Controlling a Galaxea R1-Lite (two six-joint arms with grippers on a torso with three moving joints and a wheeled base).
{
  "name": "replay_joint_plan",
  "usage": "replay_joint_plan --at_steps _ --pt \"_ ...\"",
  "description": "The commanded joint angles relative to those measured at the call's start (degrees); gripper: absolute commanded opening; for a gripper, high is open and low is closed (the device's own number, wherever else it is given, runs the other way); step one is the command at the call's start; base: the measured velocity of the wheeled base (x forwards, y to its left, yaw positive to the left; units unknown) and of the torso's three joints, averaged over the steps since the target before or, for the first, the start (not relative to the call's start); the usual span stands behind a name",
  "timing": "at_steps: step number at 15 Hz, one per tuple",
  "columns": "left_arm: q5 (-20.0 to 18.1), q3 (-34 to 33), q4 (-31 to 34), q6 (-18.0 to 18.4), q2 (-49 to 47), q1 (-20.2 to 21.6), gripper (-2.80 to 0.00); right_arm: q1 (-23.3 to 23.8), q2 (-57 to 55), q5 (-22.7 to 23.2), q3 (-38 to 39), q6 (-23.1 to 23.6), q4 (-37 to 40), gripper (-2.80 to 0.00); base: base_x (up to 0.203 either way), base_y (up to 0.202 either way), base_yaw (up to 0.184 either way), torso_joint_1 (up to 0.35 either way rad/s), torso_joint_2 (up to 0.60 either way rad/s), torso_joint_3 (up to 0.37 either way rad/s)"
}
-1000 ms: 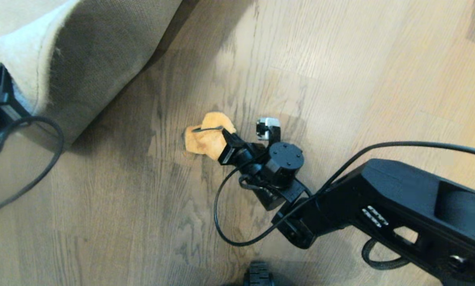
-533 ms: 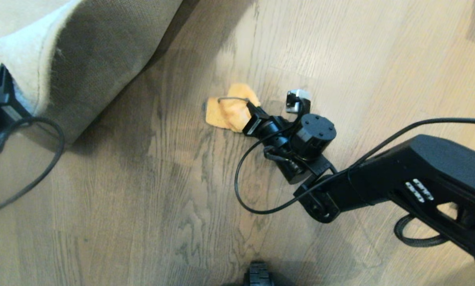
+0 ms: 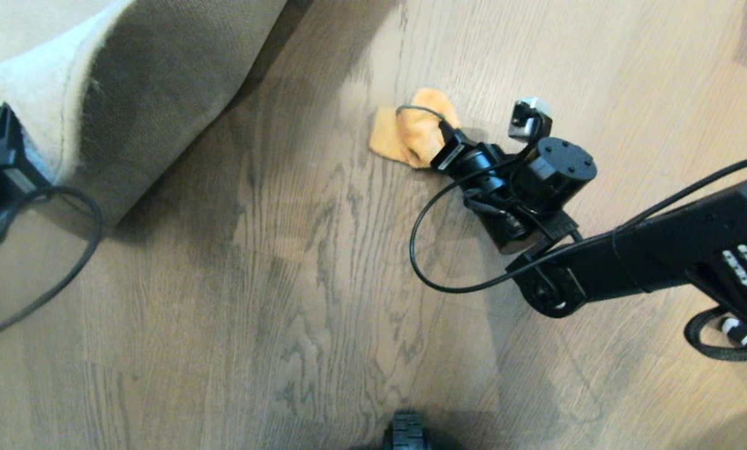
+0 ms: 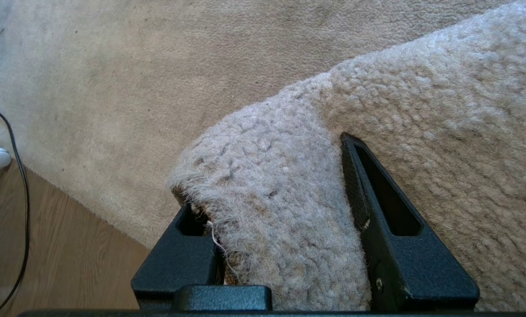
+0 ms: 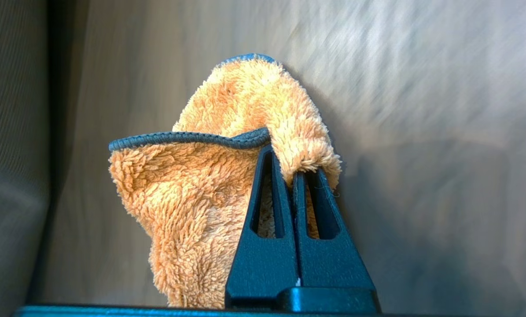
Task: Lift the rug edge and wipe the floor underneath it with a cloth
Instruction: Wipe the floor under the carpet with a rag
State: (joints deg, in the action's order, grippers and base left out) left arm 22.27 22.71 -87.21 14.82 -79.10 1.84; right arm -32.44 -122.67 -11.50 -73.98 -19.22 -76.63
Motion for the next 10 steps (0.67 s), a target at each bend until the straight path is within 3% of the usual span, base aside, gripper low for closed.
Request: replay_joint_plan --at_steps 1,10 --pt "0.1 -0.3 -2.7 0.1 0.1 0.1 -2.8 2.5 2.8 0.0 -0.1 -0.1 -0.1 -2.8 0.0 0.0 0.0 0.0 0.0 0.0" --pt "0.2 -0.3 -2.7 0.1 0.0 0.0 -2.8 16.9 13.4 2.5 0.0 0.4 4.8 -2.8 0.0 0.0 0.0 0.0 0.0 0.0"
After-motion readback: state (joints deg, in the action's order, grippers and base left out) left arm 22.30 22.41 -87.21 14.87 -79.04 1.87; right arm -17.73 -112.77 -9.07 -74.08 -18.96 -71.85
